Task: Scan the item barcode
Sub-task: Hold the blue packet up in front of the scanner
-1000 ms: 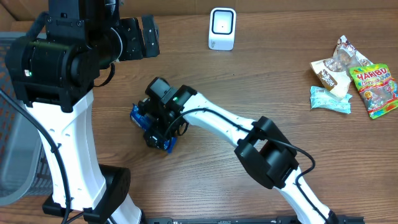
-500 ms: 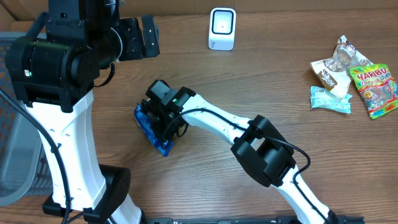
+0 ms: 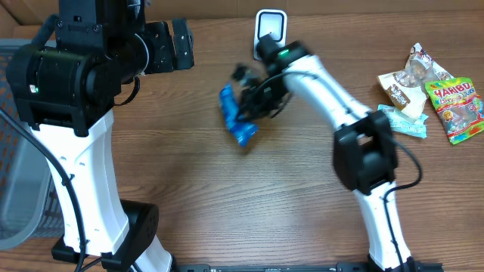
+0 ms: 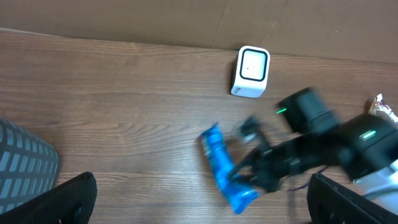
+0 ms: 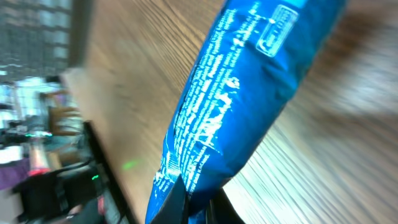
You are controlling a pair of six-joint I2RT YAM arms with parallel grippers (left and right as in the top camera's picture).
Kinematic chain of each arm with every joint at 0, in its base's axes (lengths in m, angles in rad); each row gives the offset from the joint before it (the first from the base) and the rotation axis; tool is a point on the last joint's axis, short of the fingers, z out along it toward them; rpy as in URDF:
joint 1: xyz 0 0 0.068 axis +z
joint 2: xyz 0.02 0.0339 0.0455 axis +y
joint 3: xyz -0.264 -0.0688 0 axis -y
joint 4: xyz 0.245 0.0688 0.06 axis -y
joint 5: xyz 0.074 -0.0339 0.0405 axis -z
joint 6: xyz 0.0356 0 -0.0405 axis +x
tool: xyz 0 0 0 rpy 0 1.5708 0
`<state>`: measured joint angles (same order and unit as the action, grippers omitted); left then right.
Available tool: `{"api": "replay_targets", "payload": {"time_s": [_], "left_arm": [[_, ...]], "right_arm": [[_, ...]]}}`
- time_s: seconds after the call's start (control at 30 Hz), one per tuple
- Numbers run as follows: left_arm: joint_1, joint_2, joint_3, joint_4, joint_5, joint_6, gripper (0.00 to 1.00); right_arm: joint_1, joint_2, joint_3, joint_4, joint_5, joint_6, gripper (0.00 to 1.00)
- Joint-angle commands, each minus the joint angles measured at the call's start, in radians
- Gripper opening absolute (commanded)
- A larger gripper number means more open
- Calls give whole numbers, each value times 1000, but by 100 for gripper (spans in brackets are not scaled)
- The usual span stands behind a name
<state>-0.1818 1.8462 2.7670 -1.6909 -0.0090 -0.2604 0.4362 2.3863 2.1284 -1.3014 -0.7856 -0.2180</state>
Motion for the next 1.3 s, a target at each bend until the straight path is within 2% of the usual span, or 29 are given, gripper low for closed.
{"api": "replay_targets", "payload": {"time_s": [0.0,0.23,0.4,0.67,1.27], "left_arm": [[-2,-2,1,2,-5,-2,100],[-2,-2,1,2,-5,-2,100],[-2,-2,1,2,-5,-2,100],[-2,-2,1,2,-5,-2,100],[-2,-2,1,2,-5,-2,100]], "right_arm": [[-88,-94,32,-59,-256,-260,4],[-255,-151,32,-393,-535,-780,4],[-321,-188,31,-393,-640,-766,4],[-350,-272,31,-393,-782,-766,4],[-352,-491,32,-357,-784,-766,4]]}}
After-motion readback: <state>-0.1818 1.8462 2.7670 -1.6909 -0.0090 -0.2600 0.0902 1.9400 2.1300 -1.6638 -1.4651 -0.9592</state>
